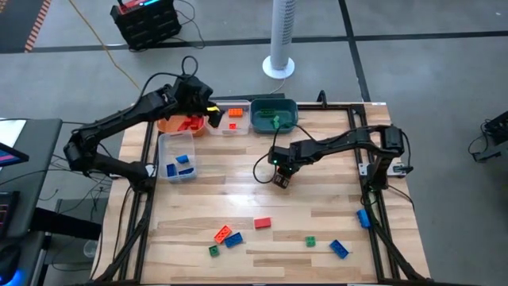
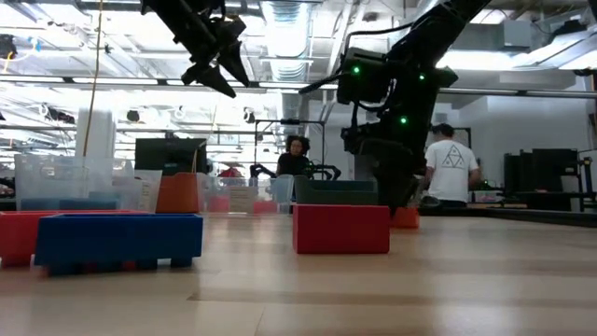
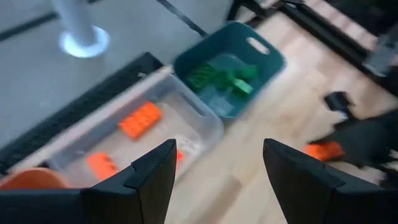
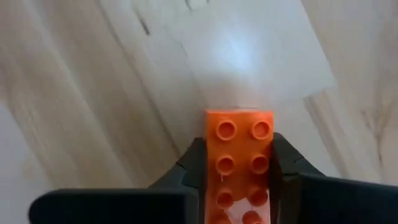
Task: Sort blocks
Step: Put the orange game piece into the top transparent bin
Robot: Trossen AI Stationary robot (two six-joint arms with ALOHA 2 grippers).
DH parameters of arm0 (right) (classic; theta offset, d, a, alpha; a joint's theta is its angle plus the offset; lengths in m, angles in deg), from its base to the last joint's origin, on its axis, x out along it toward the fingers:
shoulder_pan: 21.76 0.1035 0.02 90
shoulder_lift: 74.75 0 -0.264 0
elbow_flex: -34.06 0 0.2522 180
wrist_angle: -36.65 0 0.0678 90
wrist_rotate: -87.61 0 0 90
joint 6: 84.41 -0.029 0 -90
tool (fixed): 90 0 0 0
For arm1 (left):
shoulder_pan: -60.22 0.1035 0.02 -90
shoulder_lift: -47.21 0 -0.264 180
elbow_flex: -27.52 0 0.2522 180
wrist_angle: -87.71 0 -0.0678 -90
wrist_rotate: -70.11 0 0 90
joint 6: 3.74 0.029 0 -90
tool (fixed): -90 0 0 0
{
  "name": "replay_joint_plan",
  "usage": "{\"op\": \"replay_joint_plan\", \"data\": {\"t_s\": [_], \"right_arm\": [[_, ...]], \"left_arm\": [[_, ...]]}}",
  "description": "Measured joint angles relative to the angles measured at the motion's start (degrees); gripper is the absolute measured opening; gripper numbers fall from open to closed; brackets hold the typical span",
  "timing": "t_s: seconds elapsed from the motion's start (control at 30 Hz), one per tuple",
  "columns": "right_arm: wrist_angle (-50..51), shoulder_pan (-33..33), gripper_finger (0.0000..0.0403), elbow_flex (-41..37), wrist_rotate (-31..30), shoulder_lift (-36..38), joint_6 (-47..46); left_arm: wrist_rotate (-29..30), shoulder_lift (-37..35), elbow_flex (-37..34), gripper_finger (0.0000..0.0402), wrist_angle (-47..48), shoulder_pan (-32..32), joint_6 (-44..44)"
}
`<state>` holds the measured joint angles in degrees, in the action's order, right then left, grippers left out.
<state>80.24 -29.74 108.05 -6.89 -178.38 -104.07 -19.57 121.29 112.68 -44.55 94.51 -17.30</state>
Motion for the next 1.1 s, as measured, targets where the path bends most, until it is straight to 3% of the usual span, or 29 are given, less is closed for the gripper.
{"op": "replay_joint_plan", "data": {"t_s": [0.13,0.23,0.4,0.6,0.73,1.1], "right_arm": [[-1.33,-1.28,0.0080,1.84,0.51,5.01,6.26],[-7.80,-3.32,0.0080,3.81,2.32,11.22,11.92],[-20.38,-8.77,0.0089,4.17,11.45,18.84,17.00],[-29.12,-13.93,0.0096,4.38,24.26,22.60,17.11],[-29.69,-14.96,0.0097,4.31,29.74,22.69,17.19],[-41.41,-14.84,0.0099,4.31,30.30,22.70,13.48]], "left_arm": [[-5.60,0.00,-0.01,0.0233,-0.32,-1.27,-1.08],[-8.34,0.00,-1.19,0.0233,-3.73,-3.46,-1.08],[-13.89,0.06,-4.62,0.0233,-15.54,-7.73,-3.66],[-11.26,0.04,-7.69,0.0233,-31.32,-13.43,-4.54],[-6.00,0.04,-7.74,0.0233,-32.78,-15.05,-4.28],[-7.15,1.20,-7.82,0.0233,-33.51,-15.22,-5.70]]}}
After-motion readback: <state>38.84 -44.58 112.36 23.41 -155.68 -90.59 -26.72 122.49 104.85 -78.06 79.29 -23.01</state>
